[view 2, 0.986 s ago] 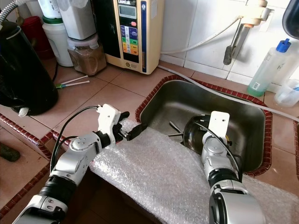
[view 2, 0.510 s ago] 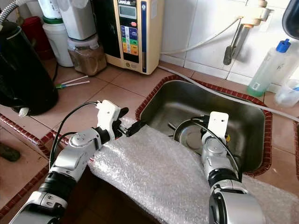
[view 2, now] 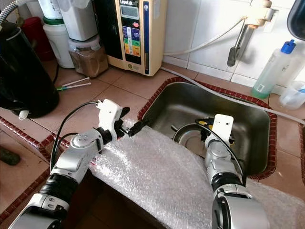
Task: Kitchen organization
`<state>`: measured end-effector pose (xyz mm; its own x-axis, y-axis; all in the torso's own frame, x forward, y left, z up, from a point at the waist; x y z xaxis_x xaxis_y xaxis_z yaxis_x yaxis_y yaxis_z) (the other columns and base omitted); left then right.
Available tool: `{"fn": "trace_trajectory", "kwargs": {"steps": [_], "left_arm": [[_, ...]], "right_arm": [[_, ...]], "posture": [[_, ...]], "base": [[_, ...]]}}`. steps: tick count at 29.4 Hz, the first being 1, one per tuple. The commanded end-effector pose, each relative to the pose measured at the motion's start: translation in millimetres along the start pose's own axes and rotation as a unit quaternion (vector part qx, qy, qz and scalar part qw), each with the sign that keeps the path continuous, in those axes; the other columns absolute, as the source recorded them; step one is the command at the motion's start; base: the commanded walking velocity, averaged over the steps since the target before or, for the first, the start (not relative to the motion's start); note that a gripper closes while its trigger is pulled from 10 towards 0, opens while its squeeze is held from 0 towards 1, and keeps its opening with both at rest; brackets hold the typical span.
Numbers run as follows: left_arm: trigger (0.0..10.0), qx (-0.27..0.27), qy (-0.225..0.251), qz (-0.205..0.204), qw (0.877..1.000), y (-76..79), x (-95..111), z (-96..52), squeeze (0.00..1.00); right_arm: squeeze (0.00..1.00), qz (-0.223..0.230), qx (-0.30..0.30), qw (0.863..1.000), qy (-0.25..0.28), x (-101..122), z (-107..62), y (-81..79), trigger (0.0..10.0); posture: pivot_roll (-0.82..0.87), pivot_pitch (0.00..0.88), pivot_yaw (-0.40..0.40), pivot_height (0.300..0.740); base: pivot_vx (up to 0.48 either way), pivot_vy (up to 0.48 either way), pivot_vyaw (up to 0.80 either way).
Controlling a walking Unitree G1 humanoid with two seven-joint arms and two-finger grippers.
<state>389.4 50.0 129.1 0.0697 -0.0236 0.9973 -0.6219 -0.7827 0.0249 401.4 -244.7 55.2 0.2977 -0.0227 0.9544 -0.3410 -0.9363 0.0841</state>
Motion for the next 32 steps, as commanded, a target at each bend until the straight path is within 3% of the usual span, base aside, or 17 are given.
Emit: {"fn": "trace_trajectory", "kwargs": {"steps": [1, 6, 9, 11, 15, 16, 18, 24, 28, 31, 32], "left_arm": [[10.0, 0.027, 0.022, 0.009, 0.999, -9.6, 11.6, -0.2, 1.0], [10.0, 0.084, 0.071, 0.012, 0.994, -27.2, 32.6, -3.4, 1.0], [10.0, 0.089, 0.081, 0.013, 0.993, -28.2, 35.8, -4.1, 1.0], [10.0, 0.091, 0.086, 0.012, 0.992, -27.8, 37.0, -4.2, 1.0], [10.0, 0.097, 0.091, 0.012, 0.991, -28.0, 36.8, -4.3, 1.0], [10.0, 0.098, 0.091, 0.012, 0.991, -27.9, 36.9, -4.1, 1.0], [10.0, 0.099, 0.091, 0.012, 0.991, -27.7, 36.4, -3.9, 1.0], [10.0, 0.117, 0.099, 0.014, 0.988, -31.3, 38.1, -6.4, 1.0], [10.0, 0.146, 0.108, 0.022, 0.983, -38.2, 40.5, -10.9, 1.0], [10.0, 0.169, 0.116, 0.032, 0.978, -42.4, 41.8, -17.3, 1.0], [10.0, 0.181, 0.114, 0.035, 0.976, -45.2, 40.8, -20.6, 0.0]], "right_arm": [[1.0, 0.013, 0.006, 1.0, 0.007, 3.8, -0.1, -3.7, 10.0], [1.0, 0.039, 0.038, 0.995, 0.078, 37.5, -1.0, -15.0, 10.0], [1.0, 0.037, 0.052, 0.992, 0.112, 51.6, -3.2, -19.7, 10.0], [1.0, 0.064, 0.075, 0.981, 0.168, 75.6, -9.0, -24.5, 10.0], [1.0, 0.1, 0.119, 0.969, 0.194, 90.0, -14.6, -34.1, 10.0], [0.89, 0.104, 0.124, 0.967, 0.195, 91.1, -15.1, -35.3, 10.0], [0.0, 0.124, 0.139, 0.962, 0.198, 94.2, -16.6, -37.4, 10.0], [0.0, 0.179, 0.178, 0.944, 0.212, 108.3, -21.9, -40.8, 10.0], [0.0, 0.161, 0.185, 0.942, 0.229, 116.8, -26.0, -39.4, 10.0], [0.0, 0.091, 0.19, 0.947, 0.244, 119.4, -31.7, -38.7, 10.0], [0.0, 0.044, 0.214, 0.944, 0.249, 116.5, -38.3, -40.4, 10.0]], "posture": [[0.08, 0.0, 0.008, 0.74], [0.08, 0.0, 0.008, 0.74], [0.07, 0.0, 0.009, 0.74], [0.07, 0.0, 0.01, 0.74], [0.07, 0.0, 0.01, 0.74], [0.07, 0.0, 0.009, 0.74], [0.07, 0.0, 0.007, 0.74], [0.06, 0.0, 0.003, 0.74], [0.06, 0.0, 0.002, 0.74], [0.06, 0.0, 0.002, 0.74], [0.06, 0.0, 0.005, 0.74]], "base": [[0.0, 0.0, 0.0], [0.0, 0.0, 0.0], [0.0, 0.0, 0.0], [0.0, 0.0, 0.0], [0.0, 0.0, 0.0], [0.0, 0.0, 0.0], [0.0, 0.0, 0.0], [0.0, 0.0, 0.0], [0.0, 0.0, 0.0], [0.0, 0.0, 0.0], [0.0, 0.0, 0.0]]}}
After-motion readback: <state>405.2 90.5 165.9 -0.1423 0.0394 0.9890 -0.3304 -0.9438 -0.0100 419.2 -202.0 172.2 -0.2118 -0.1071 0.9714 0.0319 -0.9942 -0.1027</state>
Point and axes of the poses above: a point about 5 cm out from each wrist's last joint towards the gripper, its own z axis pointing out of the wrist towards the gripper, its own x axis along the axis of the wrist's last joint, y = z × x, the point moved 6 cm from there along z, pointing out of the wrist towards the gripper, and after that the axes turned 1 degree about -z, right-handed, at the moved point
